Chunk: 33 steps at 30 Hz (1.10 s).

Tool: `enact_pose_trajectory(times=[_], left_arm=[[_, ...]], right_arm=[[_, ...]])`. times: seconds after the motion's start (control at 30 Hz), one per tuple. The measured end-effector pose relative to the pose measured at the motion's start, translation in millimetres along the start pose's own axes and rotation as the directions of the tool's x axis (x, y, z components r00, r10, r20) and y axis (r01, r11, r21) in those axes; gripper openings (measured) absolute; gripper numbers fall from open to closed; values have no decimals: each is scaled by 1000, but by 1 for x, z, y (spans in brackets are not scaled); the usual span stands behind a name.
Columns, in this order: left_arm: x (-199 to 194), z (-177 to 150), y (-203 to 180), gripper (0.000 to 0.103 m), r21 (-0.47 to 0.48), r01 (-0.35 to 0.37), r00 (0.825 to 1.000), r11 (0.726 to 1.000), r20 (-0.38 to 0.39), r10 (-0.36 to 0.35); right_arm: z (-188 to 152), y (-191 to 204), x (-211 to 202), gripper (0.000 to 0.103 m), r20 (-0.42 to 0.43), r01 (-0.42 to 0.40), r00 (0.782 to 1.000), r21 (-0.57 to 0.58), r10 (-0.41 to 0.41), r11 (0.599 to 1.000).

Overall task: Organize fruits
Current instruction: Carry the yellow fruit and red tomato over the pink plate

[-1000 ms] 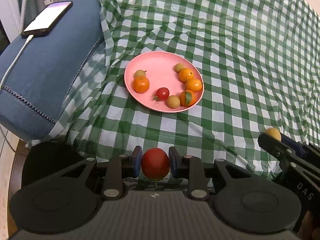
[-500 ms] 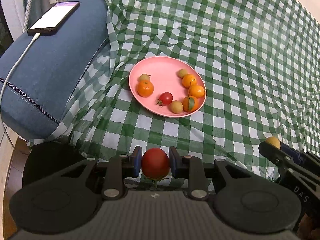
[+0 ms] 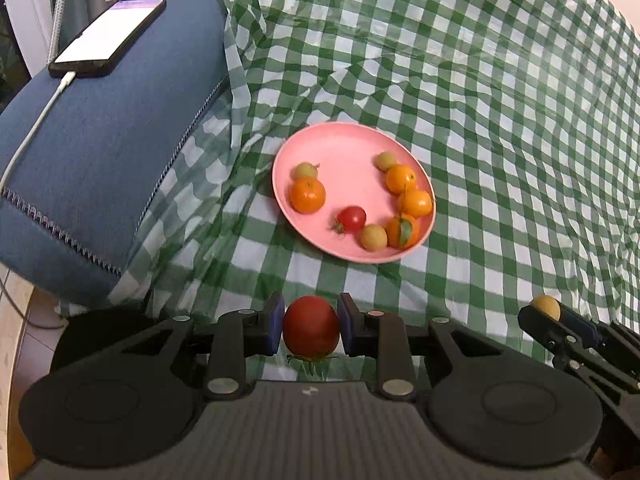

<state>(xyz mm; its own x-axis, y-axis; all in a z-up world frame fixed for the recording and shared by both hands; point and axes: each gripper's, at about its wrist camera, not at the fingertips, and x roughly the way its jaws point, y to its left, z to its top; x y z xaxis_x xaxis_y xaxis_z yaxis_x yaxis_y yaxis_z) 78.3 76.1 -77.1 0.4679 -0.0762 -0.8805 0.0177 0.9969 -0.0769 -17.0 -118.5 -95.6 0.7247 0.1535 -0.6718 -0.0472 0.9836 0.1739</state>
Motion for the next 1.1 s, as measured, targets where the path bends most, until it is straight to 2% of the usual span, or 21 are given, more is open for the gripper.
enact_pose_trajectory(times=[0.27, 0.77, 1.1], left_arm=[[21, 31, 1, 32, 3, -7, 1000, 1000, 8, 7], [96, 82, -12, 32, 37, -34, 999, 999, -30, 35], [134, 106, -22, 32, 107, -57, 998, 993, -23, 60]], right_arm=[[22, 9, 37, 30, 0, -18, 1000, -17, 18, 1000], [45, 16, 132, 30, -60, -9, 998, -38, 7, 999], [58, 15, 161, 31, -53, -8, 999, -78, 4, 997]])
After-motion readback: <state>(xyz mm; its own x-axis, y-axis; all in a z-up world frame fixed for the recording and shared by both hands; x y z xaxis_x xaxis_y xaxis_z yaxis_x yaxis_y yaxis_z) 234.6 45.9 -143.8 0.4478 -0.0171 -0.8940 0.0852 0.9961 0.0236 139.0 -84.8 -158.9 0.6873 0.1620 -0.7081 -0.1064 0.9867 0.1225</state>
